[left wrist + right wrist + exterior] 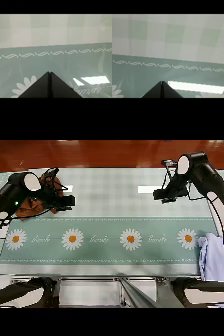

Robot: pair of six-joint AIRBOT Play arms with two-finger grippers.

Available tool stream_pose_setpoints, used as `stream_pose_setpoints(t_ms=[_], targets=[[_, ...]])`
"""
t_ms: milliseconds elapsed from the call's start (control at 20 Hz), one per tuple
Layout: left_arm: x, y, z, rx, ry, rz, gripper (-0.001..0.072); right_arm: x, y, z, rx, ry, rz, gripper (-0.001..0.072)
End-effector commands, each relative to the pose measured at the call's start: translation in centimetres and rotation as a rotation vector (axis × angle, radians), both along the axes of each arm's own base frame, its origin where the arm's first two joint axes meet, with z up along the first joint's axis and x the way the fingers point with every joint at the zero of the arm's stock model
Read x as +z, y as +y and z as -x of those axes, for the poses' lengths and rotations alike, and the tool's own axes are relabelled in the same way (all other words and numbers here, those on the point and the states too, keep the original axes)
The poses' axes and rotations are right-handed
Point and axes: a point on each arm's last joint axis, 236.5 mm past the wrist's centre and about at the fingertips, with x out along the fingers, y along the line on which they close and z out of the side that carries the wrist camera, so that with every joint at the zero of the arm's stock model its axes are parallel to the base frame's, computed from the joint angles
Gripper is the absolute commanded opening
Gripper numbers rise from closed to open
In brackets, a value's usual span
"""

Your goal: Fold the shirts.

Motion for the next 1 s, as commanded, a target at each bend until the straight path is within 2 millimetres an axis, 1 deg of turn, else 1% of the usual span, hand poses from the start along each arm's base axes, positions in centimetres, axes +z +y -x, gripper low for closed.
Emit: stream_pose_setpoints(t_ms=[0,650,700,750,800,850,900,950], targets=[[0.0,0.0,0.0,0.000,0.001,-0.001,0.0021,0.0,0.0,0.0,0.001,0.000,0.000,0.0026],[0.0,0.0,-0.1,0.002,-0.004,0.000,0.0021,0.0,0.1,-0.1,0.001,-0.004,-0.002,0.0026],[0.1,0.0,-0.7,0.007,-0.027,0.004,0.0020,0.1,0.3,-1.0,0.004,-0.044,-0.010,0.0026],[0.3,-0.1,-1.3,0.013,-0.056,0.008,0.0020,0.4,0.7,-2.7,0.008,-0.114,-0.026,0.0026],[0.5,-0.1,-1.8,0.017,-0.076,0.011,0.0021,0.7,0.9,-3.8,0.011,-0.162,-0.037,0.0026],[0.6,-0.1,-2.1,0.020,-0.089,0.012,0.0021,0.9,1.1,-4.4,0.013,-0.192,-0.043,0.0028],[1.1,-0.1,-3.3,0.027,-0.142,0.017,0.0021,1.2,1.3,-5.3,0.020,-0.232,-0.050,0.0044],[2.1,0.1,-4.9,0.005,-0.221,0.011,0.0024,1.6,1.3,-5.9,0.031,-0.258,-0.049,0.0214]])
